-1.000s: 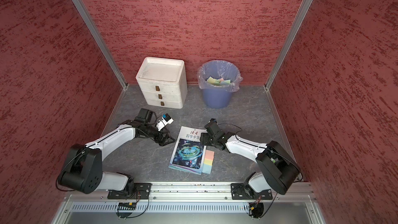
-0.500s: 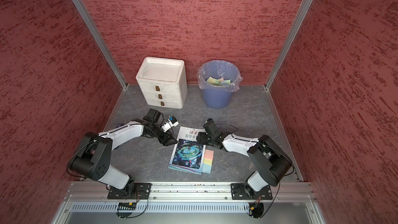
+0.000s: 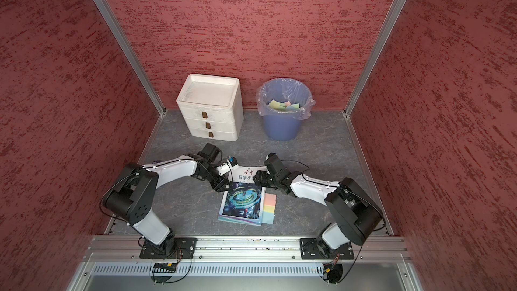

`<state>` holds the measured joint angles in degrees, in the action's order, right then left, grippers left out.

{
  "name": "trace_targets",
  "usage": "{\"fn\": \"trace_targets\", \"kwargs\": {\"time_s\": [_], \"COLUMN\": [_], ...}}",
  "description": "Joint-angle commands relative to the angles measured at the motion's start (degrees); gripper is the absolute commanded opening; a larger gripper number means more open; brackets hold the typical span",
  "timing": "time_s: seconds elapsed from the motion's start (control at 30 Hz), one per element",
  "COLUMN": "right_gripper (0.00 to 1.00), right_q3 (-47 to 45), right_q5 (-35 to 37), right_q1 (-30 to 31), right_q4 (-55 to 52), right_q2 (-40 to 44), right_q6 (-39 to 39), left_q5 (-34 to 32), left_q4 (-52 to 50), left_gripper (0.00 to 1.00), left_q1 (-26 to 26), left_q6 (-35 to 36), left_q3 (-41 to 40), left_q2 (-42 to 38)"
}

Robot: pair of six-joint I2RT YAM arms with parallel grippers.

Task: Peel off the used sticky note
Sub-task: Open the book at the center of the board.

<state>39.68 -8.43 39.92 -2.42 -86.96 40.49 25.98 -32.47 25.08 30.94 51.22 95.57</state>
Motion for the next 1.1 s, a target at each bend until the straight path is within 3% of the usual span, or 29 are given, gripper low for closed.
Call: {"fn": "trace_targets", "kwargs": {"time_s": [0.0,0.2,0.33,0.7,1.07], "right_gripper": [0.76,0.77,0.78,0.73,0.67], "right_q3": [0.7,1.5,0.0,-1.0,-1.9], "right_q5": [0.9,3.6,0.4,-7.0,-9.5], "right_q1": [0.0,-1.0,-2.6,-4.7,-4.6], "right_q4": [-1.0,-5.0,-1.5,7.6,8.2], "right_q2": [1.5,3.2,4.8,-3.2,-2.6], "right_q6": [-0.6,-1.5,-0.9,1.3,0.4], "left_q5": [-3.0,-4.7,-5.3,-6.6,-7.1], "left_q4": [-0.6,-0.2,-0.1,0.8,1.1], "left_gripper": [0.59,0.54,0.53,0.54,0.53], "left_q1": [1.5,2.3,2.4,2.4,2.9], "left_q6": [1.2,1.7,2.0,2.1,2.3], "left_q3": [-0.2,-0.9,-0.9,-1.9,-2.3], "left_q2": [0.3,-0.4,-0.5,-1.0,-0.9]}}
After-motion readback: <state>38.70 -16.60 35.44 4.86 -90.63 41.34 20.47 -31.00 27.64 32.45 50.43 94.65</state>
